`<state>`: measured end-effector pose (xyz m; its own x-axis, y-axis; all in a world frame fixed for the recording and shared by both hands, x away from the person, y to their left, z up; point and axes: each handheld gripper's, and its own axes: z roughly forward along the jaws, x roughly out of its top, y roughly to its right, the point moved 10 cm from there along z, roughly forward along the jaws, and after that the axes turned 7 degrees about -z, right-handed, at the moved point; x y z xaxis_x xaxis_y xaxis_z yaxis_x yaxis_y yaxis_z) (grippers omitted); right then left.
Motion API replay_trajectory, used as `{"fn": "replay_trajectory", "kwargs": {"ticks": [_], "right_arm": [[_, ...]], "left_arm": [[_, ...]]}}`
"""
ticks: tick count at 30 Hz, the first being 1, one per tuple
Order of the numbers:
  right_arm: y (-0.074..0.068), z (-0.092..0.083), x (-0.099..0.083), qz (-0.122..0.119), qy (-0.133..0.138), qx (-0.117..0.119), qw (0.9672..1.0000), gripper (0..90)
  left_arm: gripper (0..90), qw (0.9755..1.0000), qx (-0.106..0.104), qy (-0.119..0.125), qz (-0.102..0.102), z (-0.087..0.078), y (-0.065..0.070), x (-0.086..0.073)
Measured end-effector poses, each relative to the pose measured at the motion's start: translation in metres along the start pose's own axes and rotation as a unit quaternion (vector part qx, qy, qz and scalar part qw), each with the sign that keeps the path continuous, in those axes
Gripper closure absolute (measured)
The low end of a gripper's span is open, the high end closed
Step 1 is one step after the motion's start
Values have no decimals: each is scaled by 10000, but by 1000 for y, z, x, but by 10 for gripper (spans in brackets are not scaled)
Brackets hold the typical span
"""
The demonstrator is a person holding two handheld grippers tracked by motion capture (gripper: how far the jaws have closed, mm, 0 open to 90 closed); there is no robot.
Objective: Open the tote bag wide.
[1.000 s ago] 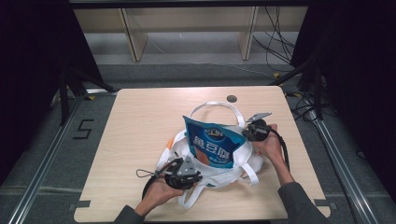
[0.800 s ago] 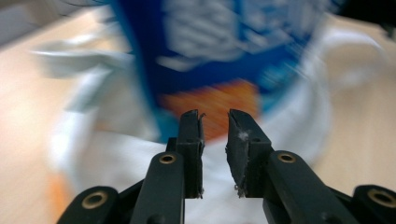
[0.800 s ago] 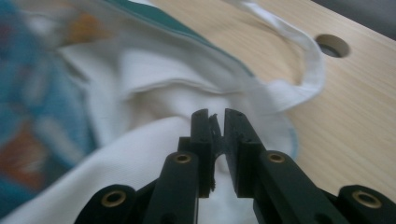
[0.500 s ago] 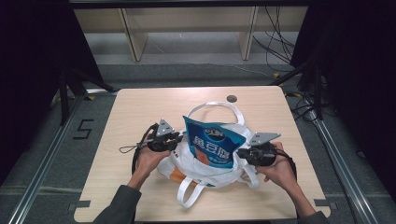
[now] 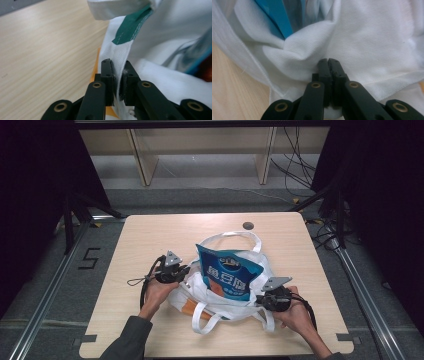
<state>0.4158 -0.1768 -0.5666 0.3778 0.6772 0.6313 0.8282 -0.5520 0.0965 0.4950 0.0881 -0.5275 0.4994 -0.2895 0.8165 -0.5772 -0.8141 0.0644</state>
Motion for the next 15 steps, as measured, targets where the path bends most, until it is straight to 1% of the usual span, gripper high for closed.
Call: {"fn": "replay_trajectory", "kwargs": {"ticks": [1, 2, 3, 5, 6, 7, 8, 9, 10, 11, 12, 13, 14, 15], "right_arm": [[2, -2, 2, -41, 86, -21, 10000, 885], [5, -4, 5, -98, 222, -82, 9997, 883], [4, -7, 5, 96, 200, -95, 9997, 881], [3, -10, 7, 81, 299, -50, 9995, 878], [4, -10, 5, 42, 306, -107, 9995, 878], [3, -8, 3, 54, 264, -98, 9996, 878], [2, -8, 0, 55, 140, -38, 9999, 878], [0, -5, -2, 69, 86, 6, 9999, 878], [0, -2, -3, 100, 56, -11, 9999, 880], [0, 2, -3, 90, 97, -30, 9999, 887], [1, 4, -4, 117, 62, -44, 9999, 893], [2, 6, -3, 123, 59, -72, 9999, 898], [3, 9, -3, 161, 69, -98, 9998, 900], [5, 11, -2, 118, 75, -133, 9998, 900]], "left_arm": [[823, 10000, -14, 51, 44, -5, 3, 1], [823, 9999, -72, 67, 55, -10, 6, 2], [823, 9999, -99, 69, 71, -15, 9, 2], [822, 9998, -161, 131, 67, -23, 13, 0], [823, 9996, -166, 208, -4, -25, 16, -1], [823, 9996, -222, 152, 53, -28, 17, -5], [820, 9993, -316, 191, -83, -29, 21, -7], [817, 9990, -386, 196, -116, -29, 23, -10], [810, 9993, -363, 114, -65, -29, 22, -14], [806, 9992, -382, 82, -32, -26, 22, -17], [805, 9991, -418, 37, -82, -21, 22, -21], [805, 9989, -447, -95, -56, -17, 22, -25], [806, 9987, -476, -146, -73, -11, 22, -27], [808, 9989, -432, -188, -47, -6, 22, -28]]}}
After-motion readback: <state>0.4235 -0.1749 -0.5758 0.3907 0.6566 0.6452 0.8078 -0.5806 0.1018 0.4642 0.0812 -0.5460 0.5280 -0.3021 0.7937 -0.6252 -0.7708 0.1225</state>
